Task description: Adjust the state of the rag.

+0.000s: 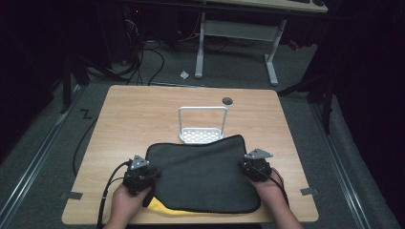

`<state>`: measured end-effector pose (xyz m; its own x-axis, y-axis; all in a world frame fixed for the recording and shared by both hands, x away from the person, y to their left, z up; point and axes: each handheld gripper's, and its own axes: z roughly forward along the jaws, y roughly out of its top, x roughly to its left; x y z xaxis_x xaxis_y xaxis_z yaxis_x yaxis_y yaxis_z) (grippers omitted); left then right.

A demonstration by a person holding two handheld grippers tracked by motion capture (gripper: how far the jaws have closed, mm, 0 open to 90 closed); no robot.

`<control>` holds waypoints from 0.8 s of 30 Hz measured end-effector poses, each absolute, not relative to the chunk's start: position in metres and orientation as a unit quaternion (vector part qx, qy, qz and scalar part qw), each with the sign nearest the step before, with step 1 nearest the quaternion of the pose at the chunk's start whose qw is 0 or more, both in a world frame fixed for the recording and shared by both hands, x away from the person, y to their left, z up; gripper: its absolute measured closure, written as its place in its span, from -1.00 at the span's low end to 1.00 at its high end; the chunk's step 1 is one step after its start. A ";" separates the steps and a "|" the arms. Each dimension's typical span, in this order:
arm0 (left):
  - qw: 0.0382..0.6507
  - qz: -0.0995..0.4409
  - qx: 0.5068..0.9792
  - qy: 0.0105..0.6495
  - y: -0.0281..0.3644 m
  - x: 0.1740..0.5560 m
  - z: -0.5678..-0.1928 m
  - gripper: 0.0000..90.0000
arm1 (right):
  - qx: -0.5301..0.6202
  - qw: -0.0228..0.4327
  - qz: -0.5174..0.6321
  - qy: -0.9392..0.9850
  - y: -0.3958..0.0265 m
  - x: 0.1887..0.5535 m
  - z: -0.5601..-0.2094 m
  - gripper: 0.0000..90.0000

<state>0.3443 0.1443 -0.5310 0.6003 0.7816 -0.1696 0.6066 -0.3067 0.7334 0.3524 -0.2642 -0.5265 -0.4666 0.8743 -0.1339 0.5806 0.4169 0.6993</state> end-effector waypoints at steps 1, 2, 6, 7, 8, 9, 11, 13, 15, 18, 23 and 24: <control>0.400 0.105 0.802 0.431 0.144 0.342 -0.531 0.56 | 0.451 0.247 0.298 0.804 -0.266 0.347 -0.527 0.66; 0.400 0.100 0.804 0.428 0.143 0.339 -0.531 0.54 | 0.451 0.240 0.298 0.806 -0.268 0.341 -0.526 0.66; 0.399 0.089 0.817 0.408 0.139 0.323 -0.530 0.46 | 0.441 0.236 0.297 0.814 -0.280 0.306 -0.525 0.65; 0.401 0.087 0.818 0.404 0.139 0.320 -0.531 0.46 | 0.441 0.236 0.297 0.814 -0.280 0.306 -0.525 0.65; 0.402 0.086 0.817 0.404 0.141 0.317 -0.531 0.44 | 0.441 0.235 0.297 0.814 -0.284 0.296 -0.525 0.63; 0.402 0.086 0.817 0.404 0.141 0.317 -0.531 0.44 | 0.441 0.235 0.297 0.814 -0.284 0.296 -0.525 0.63; 0.404 0.096 0.813 0.407 0.141 0.322 -0.532 0.52 | 0.435 0.242 0.298 0.814 -0.286 0.293 -0.526 0.61; 0.406 0.099 0.811 0.410 0.140 0.326 -0.533 0.55 | 0.437 0.243 0.296 0.814 -0.286 0.296 -0.526 0.61; 0.409 0.102 0.807 0.414 0.136 0.337 -0.534 0.57 | 0.440 0.251 0.293 0.811 -0.285 0.304 -0.526 0.61; 0.415 0.111 0.803 0.413 0.130 0.357 -0.535 0.59 | 0.456 0.260 0.286 0.802 -0.289 0.328 -0.526 0.60; 0.421 0.095 0.796 0.424 0.134 0.363 -0.534 0.45 | 0.478 0.257 0.290 0.788 -0.296 0.347 -0.526 0.57; 0.421 0.098 0.794 0.428 0.138 0.360 -0.533 0.41 | 0.483 0.255 0.292 0.785 -0.297 0.348 -0.526 0.55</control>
<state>0.3599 0.1376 -0.5331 0.6144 0.7618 -0.2052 0.5975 -0.2794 0.7516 0.3483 -0.2970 -0.5264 -0.4042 0.9070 -0.1183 0.6100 0.3636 0.7040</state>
